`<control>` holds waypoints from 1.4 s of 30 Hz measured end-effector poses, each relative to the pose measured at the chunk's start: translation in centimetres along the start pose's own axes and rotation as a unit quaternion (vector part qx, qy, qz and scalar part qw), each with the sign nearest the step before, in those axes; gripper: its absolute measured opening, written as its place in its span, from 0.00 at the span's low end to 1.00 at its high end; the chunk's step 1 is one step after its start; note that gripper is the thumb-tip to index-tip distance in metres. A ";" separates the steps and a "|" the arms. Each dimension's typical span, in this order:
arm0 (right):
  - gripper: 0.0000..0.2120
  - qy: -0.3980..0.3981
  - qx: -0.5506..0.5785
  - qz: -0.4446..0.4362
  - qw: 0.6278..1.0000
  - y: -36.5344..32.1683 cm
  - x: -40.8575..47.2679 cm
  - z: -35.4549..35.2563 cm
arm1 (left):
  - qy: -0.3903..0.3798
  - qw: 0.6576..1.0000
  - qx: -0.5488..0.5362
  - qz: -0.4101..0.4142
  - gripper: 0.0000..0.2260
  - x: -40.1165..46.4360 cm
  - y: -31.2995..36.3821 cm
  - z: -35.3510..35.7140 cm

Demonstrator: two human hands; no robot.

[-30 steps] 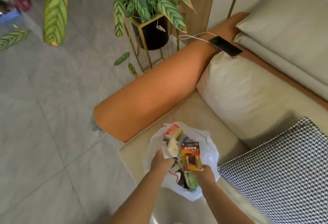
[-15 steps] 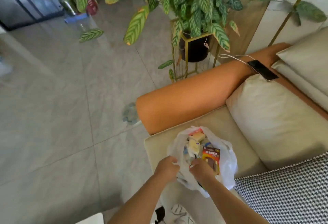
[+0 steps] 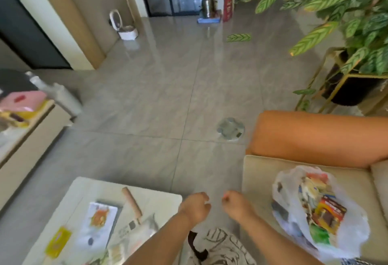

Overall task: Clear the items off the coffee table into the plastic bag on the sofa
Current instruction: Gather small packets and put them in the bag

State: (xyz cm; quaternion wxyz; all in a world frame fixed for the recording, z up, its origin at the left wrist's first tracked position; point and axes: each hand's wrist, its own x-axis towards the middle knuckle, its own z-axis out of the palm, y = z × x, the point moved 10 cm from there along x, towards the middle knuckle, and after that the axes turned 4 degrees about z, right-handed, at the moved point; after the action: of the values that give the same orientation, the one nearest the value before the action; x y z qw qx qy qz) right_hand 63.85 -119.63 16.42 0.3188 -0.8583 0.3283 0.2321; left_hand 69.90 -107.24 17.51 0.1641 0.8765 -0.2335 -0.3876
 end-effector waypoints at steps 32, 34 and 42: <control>0.13 -0.249 -0.396 -0.481 0.742 -30.0 -24.4 36.6 | 0.226 0.806 -0.301 -0.457 0.17 -39.6 -36.0 9.9; 0.14 -0.259 -0.408 -0.492 0.724 -29.8 -25.4 38.0 | 0.231 0.788 -0.315 -0.476 0.17 -40.9 -35.9 11.5; 0.09 -0.294 -0.437 -0.526 0.667 -27.7 -32.0 42.1 | 0.262 0.731 -0.361 -0.516 0.17 -47.2 -35.6 16.8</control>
State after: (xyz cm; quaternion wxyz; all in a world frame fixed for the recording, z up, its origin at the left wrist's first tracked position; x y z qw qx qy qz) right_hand 53.96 -60.72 17.81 0.0559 -0.8166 -0.4282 0.3830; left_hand 39.37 -53.85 18.45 0.2974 0.8039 0.4644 -0.2231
